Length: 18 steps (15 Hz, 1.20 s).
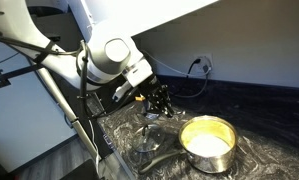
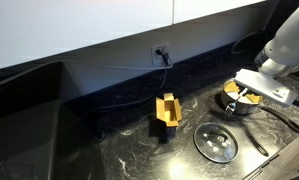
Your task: Put the fork inside the pot then close the pot.
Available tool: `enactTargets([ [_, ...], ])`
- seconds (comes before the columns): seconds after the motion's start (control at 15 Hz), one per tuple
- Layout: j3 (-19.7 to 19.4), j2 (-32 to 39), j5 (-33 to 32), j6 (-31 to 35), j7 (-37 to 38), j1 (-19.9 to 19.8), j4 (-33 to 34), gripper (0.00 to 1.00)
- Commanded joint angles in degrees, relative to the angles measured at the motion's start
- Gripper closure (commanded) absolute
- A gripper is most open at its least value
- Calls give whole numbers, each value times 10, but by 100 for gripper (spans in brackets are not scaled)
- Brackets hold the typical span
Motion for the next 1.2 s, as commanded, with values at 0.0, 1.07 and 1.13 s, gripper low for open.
enactTargets([
  [0.0,-11,-75,-92,-36,56,-24,-30,97],
  [1.07,21,59,-375,-111,241,-119,100,97],
  [1.13,20,74,-380,-114,244,-117,110,97],
])
